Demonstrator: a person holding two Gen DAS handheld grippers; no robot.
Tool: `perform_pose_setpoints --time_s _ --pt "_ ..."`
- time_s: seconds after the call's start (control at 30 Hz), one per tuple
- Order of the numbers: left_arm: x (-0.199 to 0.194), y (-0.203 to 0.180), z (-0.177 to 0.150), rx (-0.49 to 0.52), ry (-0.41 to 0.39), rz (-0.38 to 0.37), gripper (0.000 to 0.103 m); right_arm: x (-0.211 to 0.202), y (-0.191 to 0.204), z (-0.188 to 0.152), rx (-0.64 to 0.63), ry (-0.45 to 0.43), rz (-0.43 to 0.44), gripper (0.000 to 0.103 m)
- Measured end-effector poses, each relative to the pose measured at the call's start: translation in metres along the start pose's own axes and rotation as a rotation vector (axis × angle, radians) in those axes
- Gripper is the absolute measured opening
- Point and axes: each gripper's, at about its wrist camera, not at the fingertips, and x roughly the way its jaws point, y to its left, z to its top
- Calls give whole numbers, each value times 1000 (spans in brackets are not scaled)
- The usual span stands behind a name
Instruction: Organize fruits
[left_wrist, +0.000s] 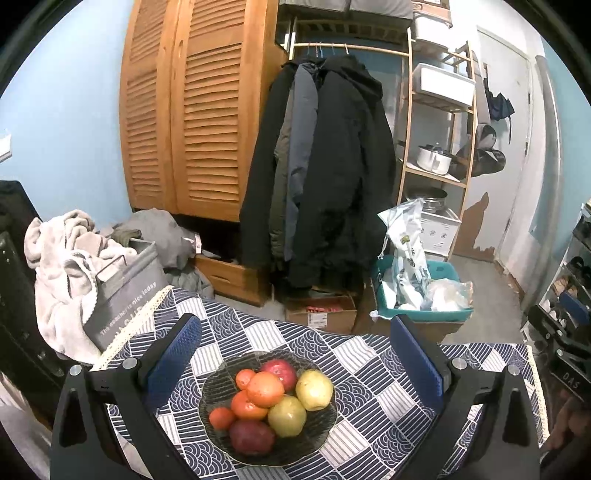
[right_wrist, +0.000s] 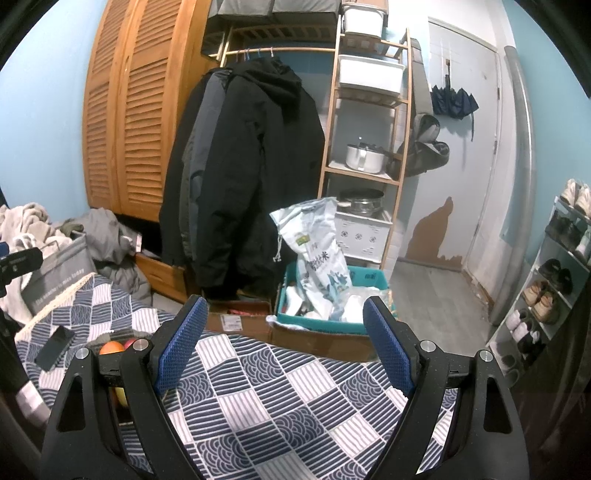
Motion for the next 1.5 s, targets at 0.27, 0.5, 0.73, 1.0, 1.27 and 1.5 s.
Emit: perform_pose_setpoints --time_s 0.27,0.5,0.73,1.0,1.27,1.5 --pt "-2 -2 1 17 -3 3 102 0 0 0 0 0 2 85" --pt "-2 -2 3 4 1 0 102 1 0 0 -3 1 1 85" --pt "-1 2 5 -11 14 -5 102 1 0 1 -2 1 1 85" --pt "-1 2 5 -12 13 -5 102 1 0 0 -3 0 1 85" --pt "-1 2 4 -14 16 -8 102 1 0 1 -4 0 0 85" --pt "-1 -1 2 -11 7 -9 102 1 0 1 -3 1 1 85"
